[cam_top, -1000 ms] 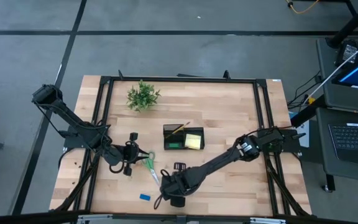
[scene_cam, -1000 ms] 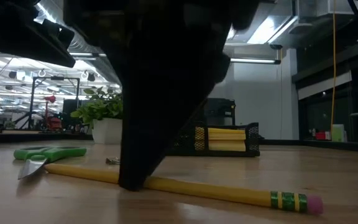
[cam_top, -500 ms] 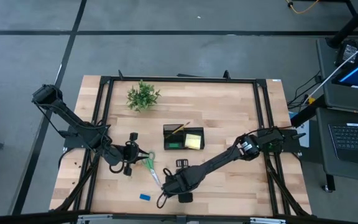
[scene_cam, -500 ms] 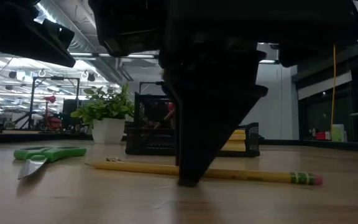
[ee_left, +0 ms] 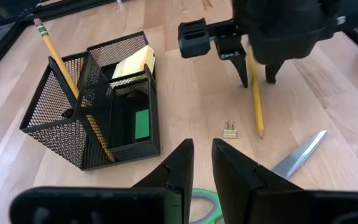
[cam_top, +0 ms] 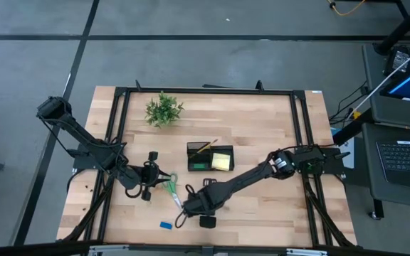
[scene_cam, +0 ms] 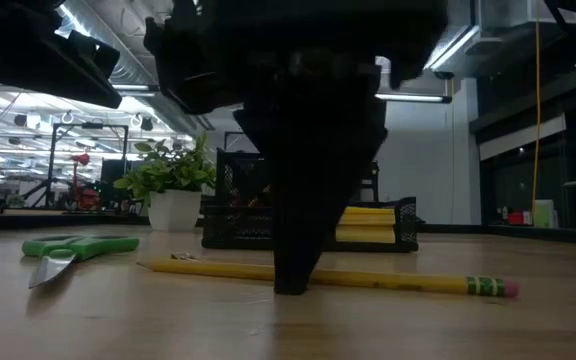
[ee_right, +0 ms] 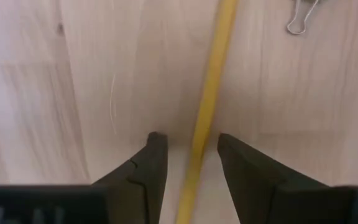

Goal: Pick and place office supplies into organizer
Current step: Put the yellow pencil into the black desk organizer

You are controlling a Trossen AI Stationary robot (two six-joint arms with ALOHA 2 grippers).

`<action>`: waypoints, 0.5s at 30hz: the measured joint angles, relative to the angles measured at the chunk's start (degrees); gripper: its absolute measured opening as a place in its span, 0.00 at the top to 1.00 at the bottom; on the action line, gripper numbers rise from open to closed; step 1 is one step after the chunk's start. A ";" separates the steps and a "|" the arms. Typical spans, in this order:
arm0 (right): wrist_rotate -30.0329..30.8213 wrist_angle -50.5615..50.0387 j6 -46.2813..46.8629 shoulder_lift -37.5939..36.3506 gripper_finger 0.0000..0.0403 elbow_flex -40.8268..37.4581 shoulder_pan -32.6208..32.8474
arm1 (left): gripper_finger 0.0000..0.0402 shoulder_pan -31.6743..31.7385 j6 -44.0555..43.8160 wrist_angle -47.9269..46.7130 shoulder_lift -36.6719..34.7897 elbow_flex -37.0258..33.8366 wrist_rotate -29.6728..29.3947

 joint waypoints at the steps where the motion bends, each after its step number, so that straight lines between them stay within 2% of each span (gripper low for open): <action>1: -0.75 0.13 0.84 0.00 0.63 0.01 -0.21 | 0.86 0.00 0.06 0.00 0.00 0.00 -0.02; 5: -2.53 1.23 1.05 0.00 0.63 -0.02 -0.65 | 0.86 0.00 0.06 0.00 0.01 0.00 -0.01; 15: -2.38 1.69 2.75 0.02 0.63 -0.07 -0.70 | 0.86 0.00 0.04 -0.02 0.01 0.00 0.01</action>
